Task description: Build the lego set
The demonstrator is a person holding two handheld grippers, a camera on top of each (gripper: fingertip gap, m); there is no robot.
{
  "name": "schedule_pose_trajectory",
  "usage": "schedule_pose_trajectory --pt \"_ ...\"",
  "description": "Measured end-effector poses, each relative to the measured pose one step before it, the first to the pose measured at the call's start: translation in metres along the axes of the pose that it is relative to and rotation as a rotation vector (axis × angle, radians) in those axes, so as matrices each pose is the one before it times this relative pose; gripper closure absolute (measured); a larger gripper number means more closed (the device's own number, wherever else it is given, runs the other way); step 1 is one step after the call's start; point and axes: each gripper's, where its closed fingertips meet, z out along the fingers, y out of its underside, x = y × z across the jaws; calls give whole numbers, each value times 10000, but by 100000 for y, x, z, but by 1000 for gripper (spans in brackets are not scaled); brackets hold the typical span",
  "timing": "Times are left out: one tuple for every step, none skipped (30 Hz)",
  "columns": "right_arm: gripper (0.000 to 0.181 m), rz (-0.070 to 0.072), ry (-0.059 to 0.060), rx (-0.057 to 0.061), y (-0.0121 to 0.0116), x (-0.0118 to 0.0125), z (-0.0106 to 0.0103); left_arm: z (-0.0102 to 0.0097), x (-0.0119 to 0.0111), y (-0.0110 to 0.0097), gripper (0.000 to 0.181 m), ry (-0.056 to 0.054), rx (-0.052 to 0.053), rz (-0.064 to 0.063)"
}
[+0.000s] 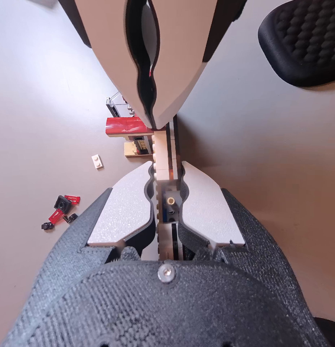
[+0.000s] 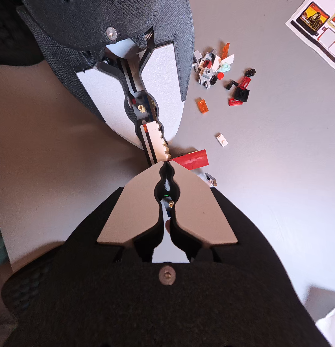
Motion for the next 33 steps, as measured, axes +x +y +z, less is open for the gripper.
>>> schedule_pose_trajectory --pt "181 30 -46 -44 4 1 8 0 4 5 157 -7 -9 10" --pt "181 2 -38 -42 3 0 0 5 -1 -3 157 8 -3 2" --pt "181 -6 -16 -27 0 -3 7 0 -2 9 157 6 9 -2" --pt "181 4 5 -2 3 4 -2 1 -6 -8 157 1 11 -4" --pt "181 12 2 28 -2 0 3 0 5 1 157 -4 0 1" --pt "181 23 -10 58 -11 -7 -4 -1 -1 1 157 2 -1 4" --pt "181 16 7 71 -7 3 -3 3 -7 3 157 13 13 -10" --pt "181 -32 66 71 -7 3 -2 -3 8 -11 157 8 25 -13" --pt "181 -71 126 90 -27 8 -16 -8 -8 -27 157 -11 38 3" --pt "181 -109 185 155 -39 45 -31 -3 -2 -16 157 -12 35 19" --pt "181 -89 286 218 -20 165 -79 16 34 -23 157 -3 15 32" --pt "181 93 234 320 -108 204 -276 41 44 -54 157 -48 3 93" --pt "181 290 -43 444 -312 10 -513 37 69 -40 157 -66 -18 125" --pt "181 262 -110 384 -279 36 -570 19 69 -20 157 -63 -31 142" --pt "181 1 85 95 45 330 -444 7 39 -13 157 -60 -28 118" --pt "178 -196 167 -95 257 462 -292 3 24 3 157 -47 -25 93" --pt "160 -37 -72 -199 313 220 -23 3 27 -12 157 -65 -10 139" --pt "143 172 -388 -550 627 -62 149 -13 38 3 157 -101 -4 184" --pt "125 61 -382 -439 404 -63 166 -8 66 0 157 -147 -22 200" --pt "108 -199 -247 -83 -74 -16 158 -41 113 -6 157 -164 -29 243" --pt "108 -224 -211 -106 -117 -28 201 -41 134 -10 157 -210 -44 341" --pt "110 -210 -206 -180 -87 -28 248 -30 134 -16 157 -262 -54 347" --pt "114 -237 -172 -104 -223 -25 199 -29 148 -19 157 -283 -70 380" --pt "120 -177 -325 -130 -196 -292 193 -32 141 -13 157 -284 -73 396" --pt "127 -123 -414 -231 -57 -481 238 -26 107 -15 157 -287 -92 329" --pt "134 -148 -335 -352 138 -461 283 -20 62 6 157 -307 -108 299" --pt "142 -174 -210 -435 276 -375 311 -22 78 6 157 -292 -96 304" --pt "147 -166 -231 -287 119 -457 251 -22 60 23 157 -291 -98 278" --pt "153 -78 -223 -154 -29 -486 142 -31 21 58 157 -304 -106 257" --pt "155 -66 -86 -90 -48 -315 58 -39 117 25 157 -216 -49 211" --pt "157 -99 14 -39 -16 -218 32 -6 124 47 157 -173 -42 97" --pt "158 -113 51 5 -19 -222 27 62 110 234 152 -124 -187 -58" --pt "159 -105 111 42 -38 -183 38 82 259 280 138 8 -182 -79"
